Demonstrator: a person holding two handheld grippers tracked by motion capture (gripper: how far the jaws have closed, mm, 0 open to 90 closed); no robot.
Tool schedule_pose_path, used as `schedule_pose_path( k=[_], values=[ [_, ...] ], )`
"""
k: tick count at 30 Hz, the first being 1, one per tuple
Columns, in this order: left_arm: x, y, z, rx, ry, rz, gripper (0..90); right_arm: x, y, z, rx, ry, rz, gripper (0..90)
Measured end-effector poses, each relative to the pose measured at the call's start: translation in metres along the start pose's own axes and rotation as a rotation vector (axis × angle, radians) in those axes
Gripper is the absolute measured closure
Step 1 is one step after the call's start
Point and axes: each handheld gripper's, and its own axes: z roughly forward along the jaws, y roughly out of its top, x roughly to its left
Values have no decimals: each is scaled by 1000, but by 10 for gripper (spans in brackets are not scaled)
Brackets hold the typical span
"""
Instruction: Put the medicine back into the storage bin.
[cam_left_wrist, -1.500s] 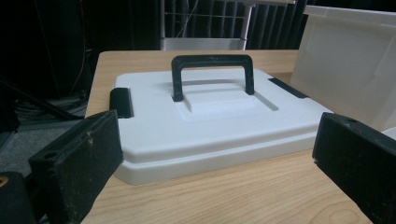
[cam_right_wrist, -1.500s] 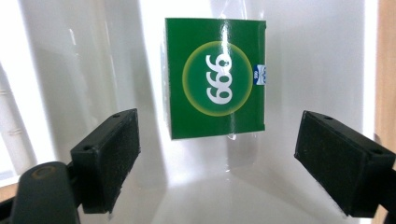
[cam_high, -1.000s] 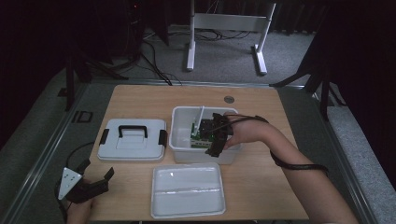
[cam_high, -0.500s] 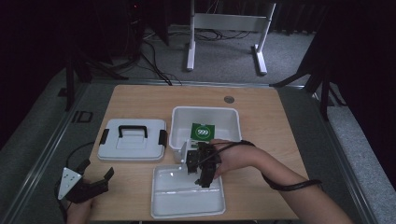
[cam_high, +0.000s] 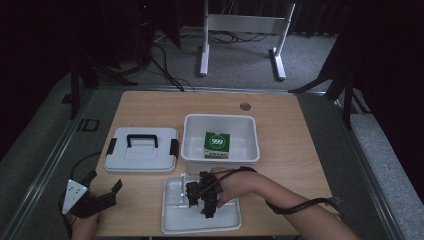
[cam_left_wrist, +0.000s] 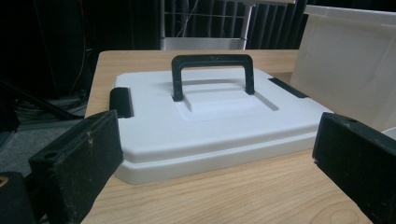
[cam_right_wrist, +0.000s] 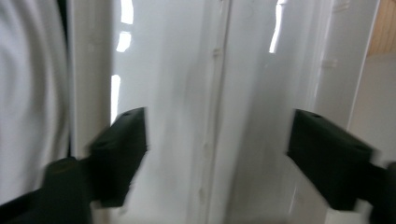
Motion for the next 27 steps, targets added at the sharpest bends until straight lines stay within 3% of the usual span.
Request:
schedule_pose_path(
  k=[5,8,19,22,24,27],
  values=[
    [0,0,0,-1,-1,0,14,1,6,13,14,-6,-5,333],
    [0,0,0,-1,-2,0,14,0,8,20,41,0,11,484],
    [0,0,0,0,-4,1,14,1,10,38,89,48,-4,790],
    [0,0,0,0,-4,2,14,0,11,39,95,49,-16,796],
    [0,0,0,0,-4,3,14,-1,12,39,108,34,0,871],
    [0,0,0,0,-5,3,14,1,13,39,106,14,11,885]
  ],
)
